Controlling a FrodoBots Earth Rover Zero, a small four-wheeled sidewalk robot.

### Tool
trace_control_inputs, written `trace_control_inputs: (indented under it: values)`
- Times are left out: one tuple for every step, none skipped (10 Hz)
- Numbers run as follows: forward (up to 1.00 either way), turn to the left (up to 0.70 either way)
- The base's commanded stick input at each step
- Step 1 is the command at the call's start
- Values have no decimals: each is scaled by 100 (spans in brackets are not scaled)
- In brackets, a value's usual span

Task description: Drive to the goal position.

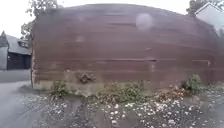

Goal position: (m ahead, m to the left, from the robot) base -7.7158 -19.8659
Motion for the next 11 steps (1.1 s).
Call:
trace_control_inputs:
  values:
    - [-45, 27]
    - [-45, 27]
    - [-45, 27]
    - [-45, 27]
    - [-45, 27]
    - [-45, 27]
    - [-45, 27]
    - [-45, 27]
    - [-45, 27]
    - [-45, 27]
    - [-45, 28]
